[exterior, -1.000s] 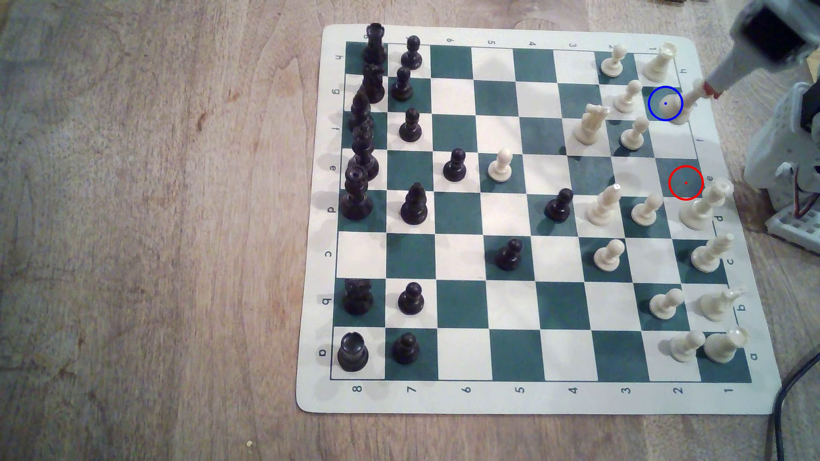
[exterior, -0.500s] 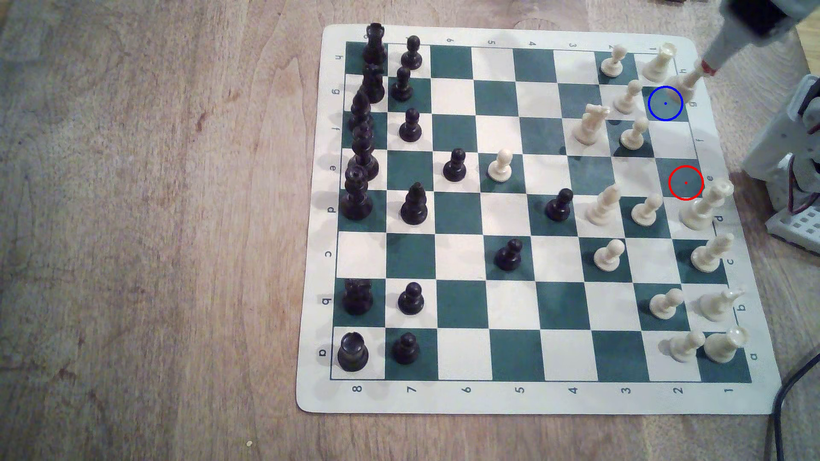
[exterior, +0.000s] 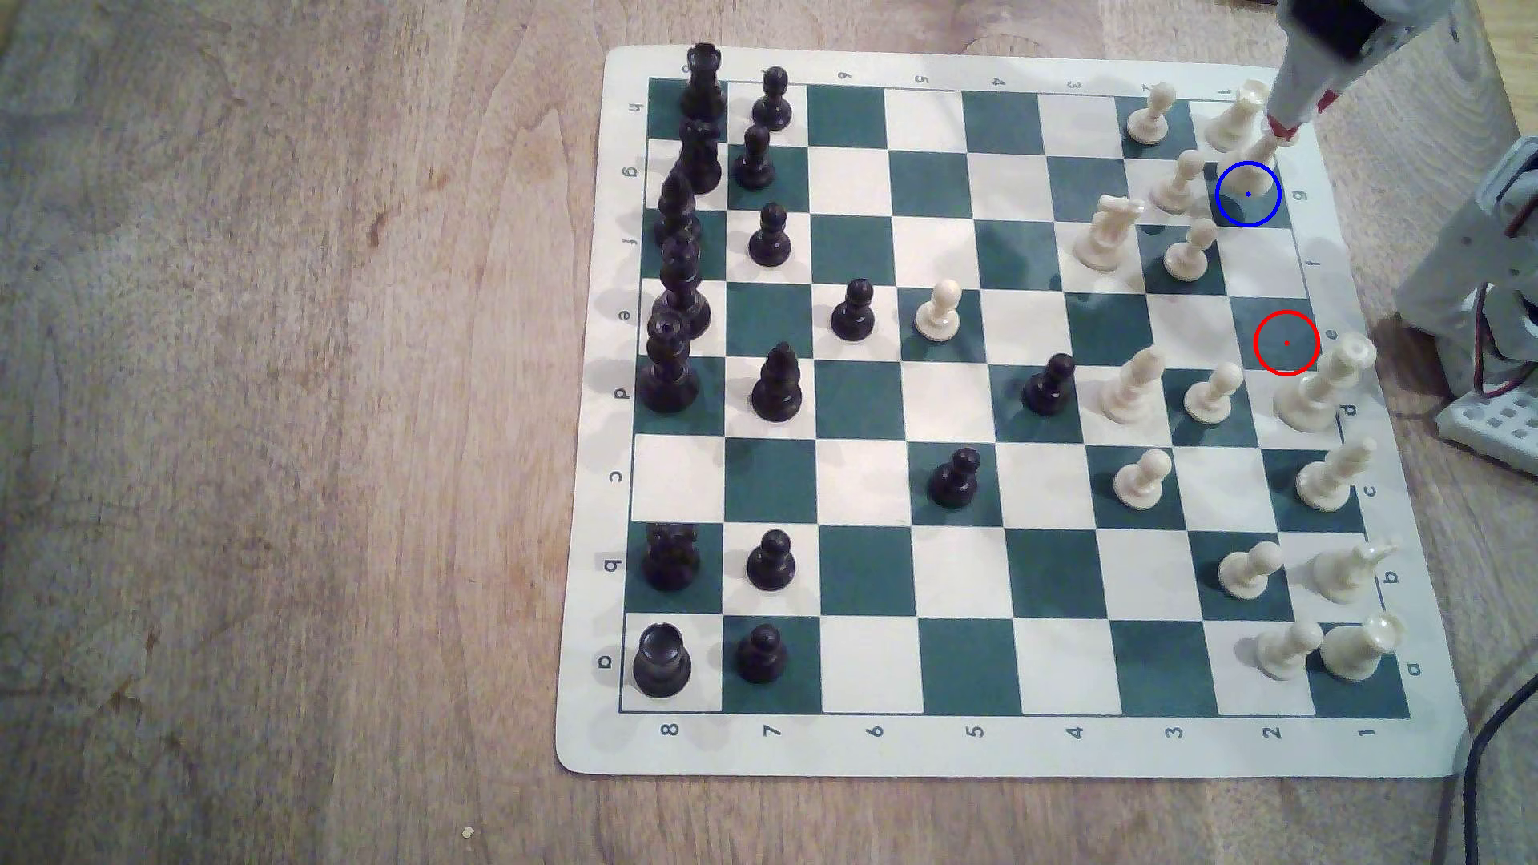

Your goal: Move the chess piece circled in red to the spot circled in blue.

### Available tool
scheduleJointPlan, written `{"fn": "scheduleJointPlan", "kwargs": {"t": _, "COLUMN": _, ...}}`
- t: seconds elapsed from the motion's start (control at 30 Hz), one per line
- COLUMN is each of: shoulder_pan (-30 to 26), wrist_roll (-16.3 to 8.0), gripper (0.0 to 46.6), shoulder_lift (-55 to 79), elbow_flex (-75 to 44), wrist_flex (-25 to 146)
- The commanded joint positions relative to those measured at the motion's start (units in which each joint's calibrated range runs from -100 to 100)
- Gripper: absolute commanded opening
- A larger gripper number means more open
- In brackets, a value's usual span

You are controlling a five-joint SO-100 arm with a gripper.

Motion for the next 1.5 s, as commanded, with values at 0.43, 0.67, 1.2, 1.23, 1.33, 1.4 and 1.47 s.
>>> {"fn": "scheduleJointPlan", "kwargs": {"t": 0.43, "shoulder_pan": 3.2, "wrist_roll": 2.2, "gripper": 0.2, "shoulder_lift": 6.2, "elbow_flex": -0.6, "wrist_flex": -2.5}}
{"fn": "scheduleJointPlan", "kwargs": {"t": 0.67, "shoulder_pan": 3.0, "wrist_roll": 2.5, "gripper": 0.2, "shoulder_lift": 8.9, "elbow_flex": -1.4, "wrist_flex": -3.2}}
{"fn": "scheduleJointPlan", "kwargs": {"t": 1.2, "shoulder_pan": 2.4, "wrist_roll": 2.5, "gripper": 17.4, "shoulder_lift": 7.4, "elbow_flex": 0.5, "wrist_flex": -1.9}}
{"fn": "scheduleJointPlan", "kwargs": {"t": 1.23, "shoulder_pan": 2.4, "wrist_roll": 2.5, "gripper": 18.2, "shoulder_lift": 6.8, "elbow_flex": 0.7, "wrist_flex": -1.7}}
{"fn": "scheduleJointPlan", "kwargs": {"t": 1.33, "shoulder_pan": 2.4, "wrist_roll": 2.7, "gripper": 18.7, "shoulder_lift": 5.5, "elbow_flex": 0.9, "wrist_flex": -0.7}}
{"fn": "scheduleJointPlan", "kwargs": {"t": 1.4, "shoulder_pan": 2.2, "wrist_roll": 3.0, "gripper": 19.4, "shoulder_lift": 2.9, "elbow_flex": 1.3, "wrist_flex": 1.2}}
{"fn": "scheduleJointPlan", "kwargs": {"t": 1.47, "shoulder_pan": 1.9, "wrist_roll": 3.1, "gripper": 20.3, "shoulder_lift": 0.4, "elbow_flex": 1.6, "wrist_flex": 2.9}}
